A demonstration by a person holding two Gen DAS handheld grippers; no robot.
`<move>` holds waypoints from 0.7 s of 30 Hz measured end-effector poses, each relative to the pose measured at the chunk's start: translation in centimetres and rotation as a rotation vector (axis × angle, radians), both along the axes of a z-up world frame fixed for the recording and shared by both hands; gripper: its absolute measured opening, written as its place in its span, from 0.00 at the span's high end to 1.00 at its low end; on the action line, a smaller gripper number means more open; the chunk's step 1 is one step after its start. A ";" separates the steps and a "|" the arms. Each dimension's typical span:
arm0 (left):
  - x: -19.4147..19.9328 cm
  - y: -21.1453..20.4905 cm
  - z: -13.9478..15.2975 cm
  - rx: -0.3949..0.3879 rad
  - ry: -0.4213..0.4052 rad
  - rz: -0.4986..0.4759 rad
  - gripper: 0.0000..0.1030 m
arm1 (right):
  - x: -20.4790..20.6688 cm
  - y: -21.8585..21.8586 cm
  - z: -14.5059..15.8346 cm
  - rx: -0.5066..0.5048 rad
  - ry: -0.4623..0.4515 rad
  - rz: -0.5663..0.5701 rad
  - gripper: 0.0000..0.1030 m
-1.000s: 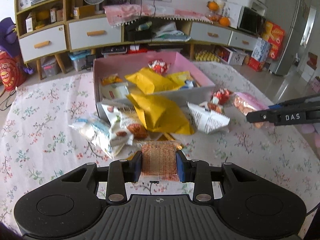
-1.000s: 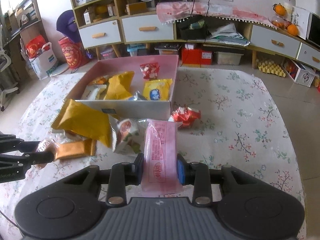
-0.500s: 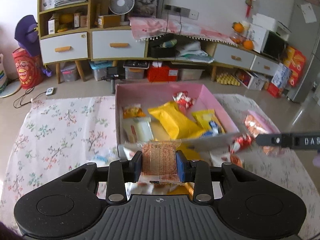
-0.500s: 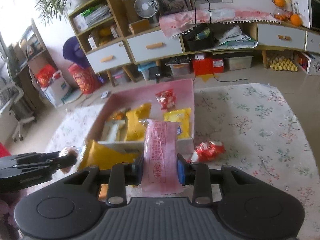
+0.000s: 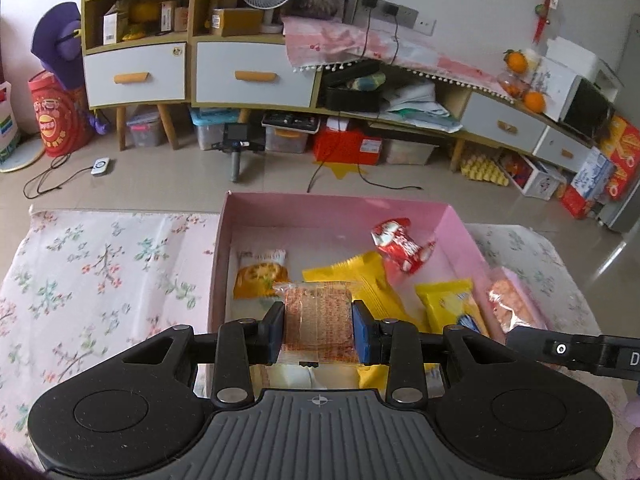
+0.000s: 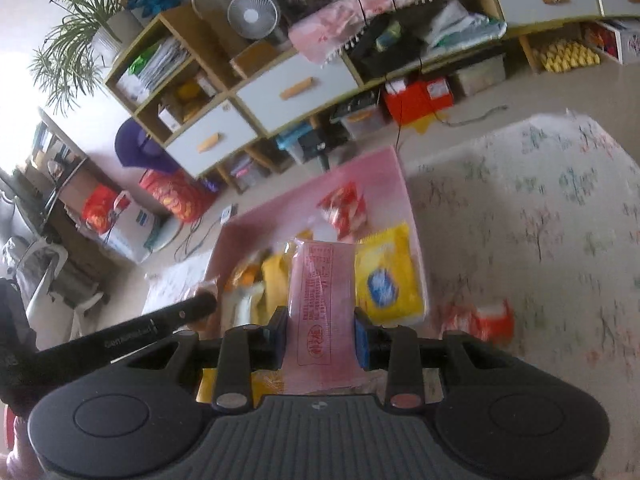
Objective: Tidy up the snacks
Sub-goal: 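Carry both packs into the pink box and open both grippers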
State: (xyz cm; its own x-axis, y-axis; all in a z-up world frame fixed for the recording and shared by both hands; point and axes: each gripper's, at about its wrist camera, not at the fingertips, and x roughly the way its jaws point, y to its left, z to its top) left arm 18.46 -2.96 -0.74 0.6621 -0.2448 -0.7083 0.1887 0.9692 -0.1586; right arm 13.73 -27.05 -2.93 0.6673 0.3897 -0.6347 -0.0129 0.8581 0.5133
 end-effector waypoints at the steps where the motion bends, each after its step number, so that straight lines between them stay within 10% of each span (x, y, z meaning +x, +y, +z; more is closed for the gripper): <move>1: 0.5 -0.2 -0.4 0.003 0.002 0.004 0.69 | 0.3 -0.3 -0.4 0.009 -0.007 0.000 0.84; 16: 5.1 -1.7 -2.8 0.044 0.002 0.040 0.69 | 2.7 -1.1 -3.1 0.094 -0.029 0.002 0.83; 21: 5.0 -1.7 -2.6 0.047 -0.013 0.032 0.60 | 2.5 -1.2 -3.0 0.097 -0.039 -0.023 0.66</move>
State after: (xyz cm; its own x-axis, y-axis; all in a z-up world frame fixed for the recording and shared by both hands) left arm 23.51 -4.68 -3.31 0.6780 -0.1895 -0.7102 0.1589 0.9811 -0.1101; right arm 16.27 -28.26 -5.92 0.7002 0.4323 -0.5682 -0.0154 0.8048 0.5934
